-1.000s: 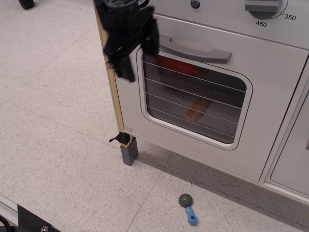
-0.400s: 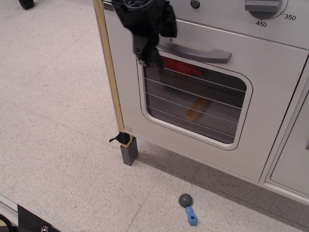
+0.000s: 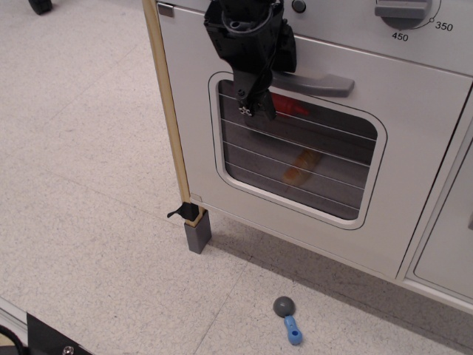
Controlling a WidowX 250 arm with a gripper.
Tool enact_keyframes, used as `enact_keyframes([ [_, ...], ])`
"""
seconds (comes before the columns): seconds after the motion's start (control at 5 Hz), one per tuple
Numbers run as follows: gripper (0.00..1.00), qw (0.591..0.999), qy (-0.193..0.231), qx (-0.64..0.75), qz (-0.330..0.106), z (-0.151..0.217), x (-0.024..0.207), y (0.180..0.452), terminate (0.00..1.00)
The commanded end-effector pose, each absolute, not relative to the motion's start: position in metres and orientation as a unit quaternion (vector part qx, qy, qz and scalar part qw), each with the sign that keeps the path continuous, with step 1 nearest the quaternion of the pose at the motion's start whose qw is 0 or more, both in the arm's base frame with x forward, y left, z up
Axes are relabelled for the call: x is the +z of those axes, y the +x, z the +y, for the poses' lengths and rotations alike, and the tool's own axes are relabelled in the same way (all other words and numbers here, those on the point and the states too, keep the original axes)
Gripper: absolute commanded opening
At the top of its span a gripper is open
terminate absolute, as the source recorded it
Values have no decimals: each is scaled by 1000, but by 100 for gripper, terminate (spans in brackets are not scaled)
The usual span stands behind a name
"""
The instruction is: Open oven
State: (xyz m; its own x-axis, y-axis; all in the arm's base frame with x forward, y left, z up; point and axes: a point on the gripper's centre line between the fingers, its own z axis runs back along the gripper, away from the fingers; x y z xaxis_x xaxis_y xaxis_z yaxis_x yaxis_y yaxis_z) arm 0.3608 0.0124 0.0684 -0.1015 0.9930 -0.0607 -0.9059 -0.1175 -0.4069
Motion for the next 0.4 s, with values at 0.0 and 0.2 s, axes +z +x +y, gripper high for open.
enact_keyframes([
  [0.0,100,646,-170,730,-148,23,79,356,0],
  [0.2,100,656,-167,723,-135,33,80,341,0],
])
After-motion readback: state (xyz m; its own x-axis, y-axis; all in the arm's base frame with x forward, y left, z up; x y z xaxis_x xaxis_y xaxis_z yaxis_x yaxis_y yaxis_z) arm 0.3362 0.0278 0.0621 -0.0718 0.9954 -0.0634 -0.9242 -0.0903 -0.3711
